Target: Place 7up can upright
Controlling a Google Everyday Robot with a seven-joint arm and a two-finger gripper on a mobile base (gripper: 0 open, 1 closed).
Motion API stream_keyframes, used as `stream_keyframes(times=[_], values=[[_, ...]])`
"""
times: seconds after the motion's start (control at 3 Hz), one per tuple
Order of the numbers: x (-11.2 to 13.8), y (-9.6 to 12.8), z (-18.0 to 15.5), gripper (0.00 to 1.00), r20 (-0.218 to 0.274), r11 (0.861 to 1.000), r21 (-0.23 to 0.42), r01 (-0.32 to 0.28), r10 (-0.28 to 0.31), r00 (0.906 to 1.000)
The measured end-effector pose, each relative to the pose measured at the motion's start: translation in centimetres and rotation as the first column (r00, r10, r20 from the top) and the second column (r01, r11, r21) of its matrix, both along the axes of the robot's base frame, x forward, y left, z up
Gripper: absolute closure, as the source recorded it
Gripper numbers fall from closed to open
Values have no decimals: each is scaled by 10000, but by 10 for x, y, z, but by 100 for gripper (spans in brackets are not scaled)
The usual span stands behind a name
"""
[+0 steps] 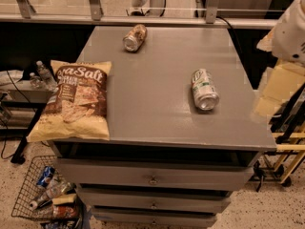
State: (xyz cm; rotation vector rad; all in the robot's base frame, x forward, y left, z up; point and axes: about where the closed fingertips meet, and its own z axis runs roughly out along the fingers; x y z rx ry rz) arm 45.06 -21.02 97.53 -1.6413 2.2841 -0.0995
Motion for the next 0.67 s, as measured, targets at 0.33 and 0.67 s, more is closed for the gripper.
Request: stream_keyframes(times=[0.33,0.67], values=[[31,13,-19,0,52,9921,-127,1248,-1248,9922],[35,13,-18,0,36,9762,77,2168,-2169,9762]])
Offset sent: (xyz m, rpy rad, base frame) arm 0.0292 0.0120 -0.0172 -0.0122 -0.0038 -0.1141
